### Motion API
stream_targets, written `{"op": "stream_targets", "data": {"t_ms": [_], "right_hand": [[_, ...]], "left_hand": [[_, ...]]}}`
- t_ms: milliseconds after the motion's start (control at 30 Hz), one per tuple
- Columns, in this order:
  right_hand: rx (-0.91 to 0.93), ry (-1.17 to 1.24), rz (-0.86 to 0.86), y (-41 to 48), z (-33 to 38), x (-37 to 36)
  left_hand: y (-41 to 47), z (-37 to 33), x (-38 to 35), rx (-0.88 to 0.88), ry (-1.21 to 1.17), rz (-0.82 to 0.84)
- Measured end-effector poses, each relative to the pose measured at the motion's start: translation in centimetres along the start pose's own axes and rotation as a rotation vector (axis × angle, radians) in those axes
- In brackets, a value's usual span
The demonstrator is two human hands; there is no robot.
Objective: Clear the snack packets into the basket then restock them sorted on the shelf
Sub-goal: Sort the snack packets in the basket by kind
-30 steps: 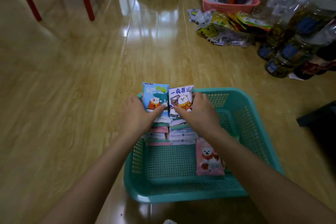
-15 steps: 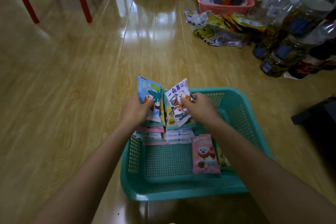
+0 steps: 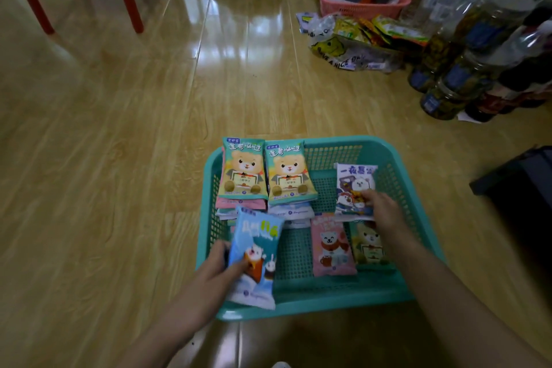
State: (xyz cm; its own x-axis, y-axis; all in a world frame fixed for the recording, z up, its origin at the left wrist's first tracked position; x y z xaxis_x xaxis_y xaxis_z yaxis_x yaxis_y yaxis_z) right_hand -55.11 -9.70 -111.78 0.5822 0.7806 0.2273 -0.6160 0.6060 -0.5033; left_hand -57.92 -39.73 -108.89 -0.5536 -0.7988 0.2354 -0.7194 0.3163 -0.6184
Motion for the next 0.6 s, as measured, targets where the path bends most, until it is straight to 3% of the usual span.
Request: {"op": "stream_targets", "data": {"t_ms": [333, 500, 600], "right_hand": [[-0.077, -0.175, -0.014, 2.0, -2.5, -0.2], [-0.051, -0.144, -0.03, 3.1, -1.1, -0.4], [-0.035, -0.169, -0.011, 4.1, -0.6, -1.0]], "left_hand": [[4.2, 2.3, -1.8, 0.035, 0.24, -0.105], [6.3, 3.4, -3.1, 0.058, 0.745, -0.051], [6.5, 3.0, -3.2, -0.015, 0.984, -0.06]]}}
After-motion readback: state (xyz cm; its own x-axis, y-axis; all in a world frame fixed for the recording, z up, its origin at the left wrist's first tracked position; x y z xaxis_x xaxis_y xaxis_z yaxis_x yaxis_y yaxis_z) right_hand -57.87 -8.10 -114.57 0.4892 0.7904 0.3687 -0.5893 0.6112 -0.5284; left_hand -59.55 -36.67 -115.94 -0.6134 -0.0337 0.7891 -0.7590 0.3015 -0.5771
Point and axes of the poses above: each hand's wrist, its own y-axis towards the middle knuckle, its own x-axis out of the back of the hand, z = x × y, the point moved 9 cm from there along y, towards the middle knuckle, and after that the axes turned 2 degrees about x, right-handed, at the moved point
